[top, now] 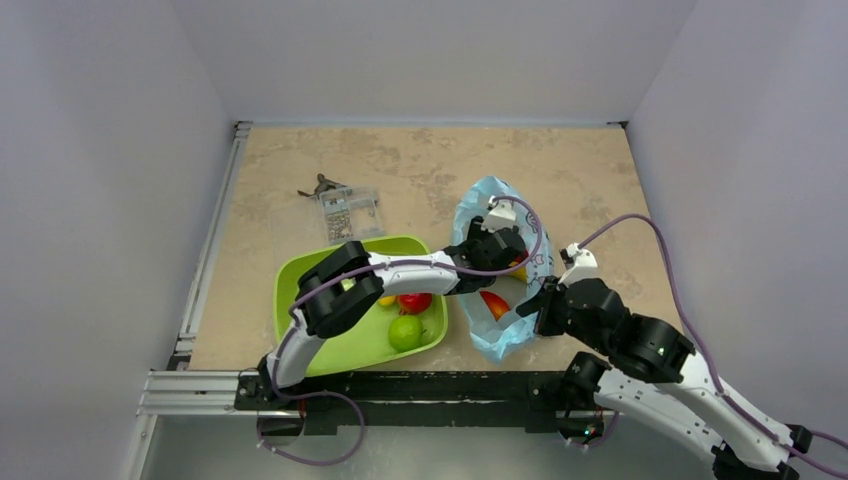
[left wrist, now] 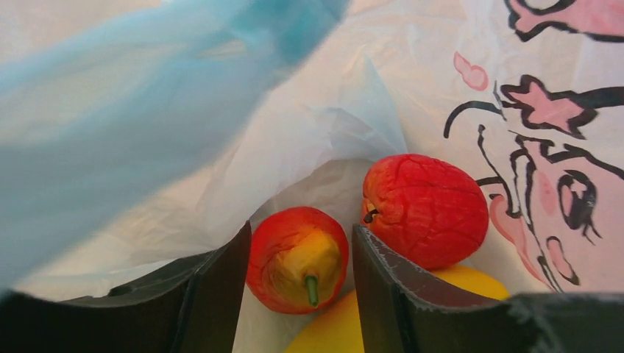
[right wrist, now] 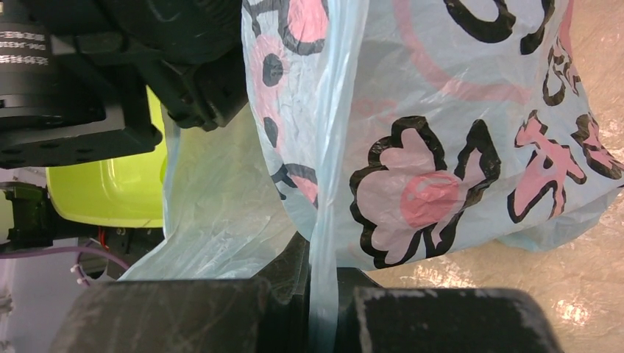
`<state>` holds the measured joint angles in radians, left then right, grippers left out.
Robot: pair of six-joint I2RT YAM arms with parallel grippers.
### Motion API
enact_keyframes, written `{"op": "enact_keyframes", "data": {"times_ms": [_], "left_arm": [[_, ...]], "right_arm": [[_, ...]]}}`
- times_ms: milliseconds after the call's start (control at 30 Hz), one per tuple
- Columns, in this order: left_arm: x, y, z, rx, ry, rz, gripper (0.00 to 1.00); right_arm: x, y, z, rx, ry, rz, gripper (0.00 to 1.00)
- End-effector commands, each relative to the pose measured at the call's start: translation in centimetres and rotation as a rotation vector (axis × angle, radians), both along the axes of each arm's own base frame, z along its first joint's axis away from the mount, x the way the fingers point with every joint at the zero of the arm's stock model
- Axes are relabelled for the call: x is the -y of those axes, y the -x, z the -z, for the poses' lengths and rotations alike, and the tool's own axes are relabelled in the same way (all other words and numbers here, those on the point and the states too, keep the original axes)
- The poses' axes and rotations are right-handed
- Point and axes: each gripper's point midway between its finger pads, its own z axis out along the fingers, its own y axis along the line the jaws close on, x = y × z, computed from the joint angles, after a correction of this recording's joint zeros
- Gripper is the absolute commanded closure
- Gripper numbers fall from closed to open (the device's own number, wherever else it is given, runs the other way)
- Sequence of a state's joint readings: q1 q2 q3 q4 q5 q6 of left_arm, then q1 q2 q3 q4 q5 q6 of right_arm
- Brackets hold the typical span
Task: Take the fake fruits out of the plastic bag
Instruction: Take out the fake fruit from the plastic bag.
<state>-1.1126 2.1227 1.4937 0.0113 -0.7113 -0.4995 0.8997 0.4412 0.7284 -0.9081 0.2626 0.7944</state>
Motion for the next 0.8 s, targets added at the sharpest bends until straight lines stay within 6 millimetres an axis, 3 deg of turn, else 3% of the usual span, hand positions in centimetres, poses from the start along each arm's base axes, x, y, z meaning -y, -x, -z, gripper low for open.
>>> {"op": "enact_keyframes", "data": {"times_ms": [0,167,300,533,767], "left_arm": [[0.9,-1.7,-2.0,0.076,0.023,-0.02,0.51],[0.7,-1.7,-2.3,0.071,-0.009,0.008,0.75],[0.7,-0.1,-3.4,0.014,0.044,0.071,0.93],[1.6,5.2,-8.4,-0.151,0.213,0.284,1.0],[2.5,9.9,-13.9,-0.24,0.399,0.485,1.0]], "right_arm": [[-0.6,-0.1,-0.7,0.024,-0.029,-0.02,1.0],[-0.8,-0.1,-1.1,0.03,-0.052,-0.021,1.0],[0.1,-0.5,-1.1,0.044,-0.026,0.019,1.0],[0.3,-0.6,-1.6,0.067,-0.057,0.035,1.0],[0.1,-0.5,-1.1,0.045,-0.029,0.025,1.0]]}}
